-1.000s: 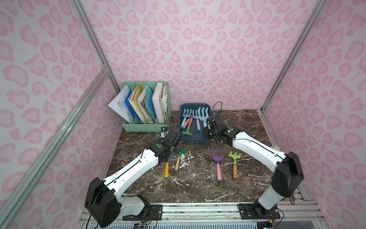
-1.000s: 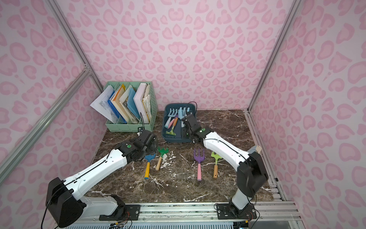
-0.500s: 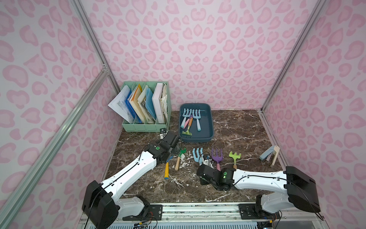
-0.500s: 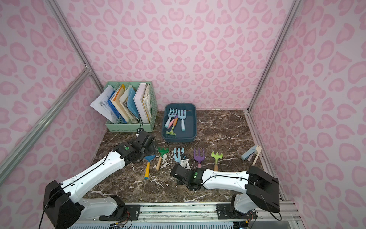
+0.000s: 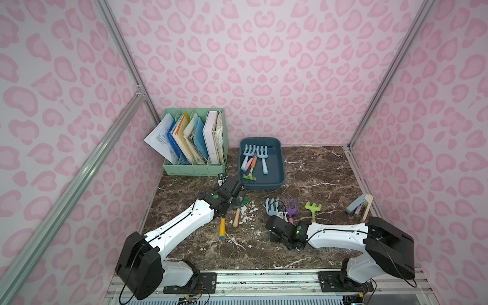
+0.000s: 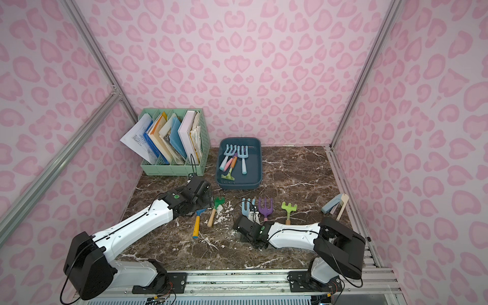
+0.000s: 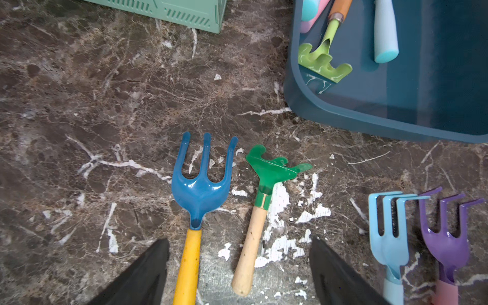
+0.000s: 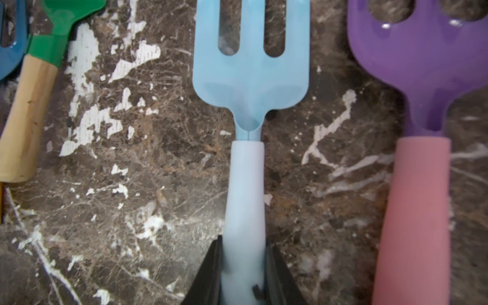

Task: Take the hand rake out of the storage box
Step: Place the rake at the center of the board, then move the rake to the center of the board.

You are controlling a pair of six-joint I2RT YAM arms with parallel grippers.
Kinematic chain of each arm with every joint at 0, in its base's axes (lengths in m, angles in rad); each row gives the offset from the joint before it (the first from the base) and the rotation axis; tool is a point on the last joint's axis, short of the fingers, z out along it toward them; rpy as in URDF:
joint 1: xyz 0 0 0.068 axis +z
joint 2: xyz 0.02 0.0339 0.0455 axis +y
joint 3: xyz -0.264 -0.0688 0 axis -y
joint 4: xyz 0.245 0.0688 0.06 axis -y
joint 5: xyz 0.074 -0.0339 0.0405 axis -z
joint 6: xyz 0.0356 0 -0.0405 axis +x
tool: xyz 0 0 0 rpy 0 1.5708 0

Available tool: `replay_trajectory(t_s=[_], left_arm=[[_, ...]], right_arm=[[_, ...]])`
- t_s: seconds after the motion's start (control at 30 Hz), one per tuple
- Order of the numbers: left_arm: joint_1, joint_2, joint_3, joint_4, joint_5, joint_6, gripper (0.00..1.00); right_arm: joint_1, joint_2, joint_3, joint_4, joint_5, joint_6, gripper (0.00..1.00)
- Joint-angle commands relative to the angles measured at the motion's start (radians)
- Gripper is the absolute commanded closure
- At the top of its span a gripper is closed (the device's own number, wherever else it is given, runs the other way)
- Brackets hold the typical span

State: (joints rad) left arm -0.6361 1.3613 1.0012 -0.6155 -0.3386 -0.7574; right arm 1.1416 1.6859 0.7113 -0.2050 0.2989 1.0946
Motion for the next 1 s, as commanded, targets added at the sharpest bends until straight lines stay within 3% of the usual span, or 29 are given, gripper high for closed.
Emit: replay_trajectory(t_s=[0.0, 0.2, 0.33, 0.57, 0.67, 0.83, 0.97], left_arm=[[-0.008, 0.051, 0.004, 0.029, 0.031, -0.013, 0.13], [-0.032, 0.136, 0.003, 0.046, 0.055, -0.021, 0.16], [-0.031, 0.173, -0.008, 0.052, 0.061, -0.038, 0.18], [-0.040, 0.259, 0.002, 0.059, 0.087, -0.091, 0.26], [-0.041, 0.295, 0.020, 0.044, 0.079, -0.090, 0.27], [-0.040, 0.320, 0.013, 0.048, 0.069, -0.100, 0.34], [-0.037, 0.341, 0.008, 0.057, 0.080, -0.113, 0.47]], right_arm=[[-0.003, 0.027, 0.014, 0.024, -0.011, -0.004, 0.99], [-0.011, 0.041, 0.038, -0.015, 0.002, -0.007, 0.80], [-0.016, 0.014, 0.025, -0.017, 0.011, -0.006, 0.54], [-0.017, -0.046, 0.060, -0.085, 0.055, -0.041, 0.31], [-0.017, -0.117, 0.087, -0.149, 0.112, -0.063, 0.16], [-0.049, -0.272, 0.081, -0.188, 0.183, -0.107, 0.04], [-0.094, -0.366, 0.058, -0.186, 0.201, -0.143, 0.02]])
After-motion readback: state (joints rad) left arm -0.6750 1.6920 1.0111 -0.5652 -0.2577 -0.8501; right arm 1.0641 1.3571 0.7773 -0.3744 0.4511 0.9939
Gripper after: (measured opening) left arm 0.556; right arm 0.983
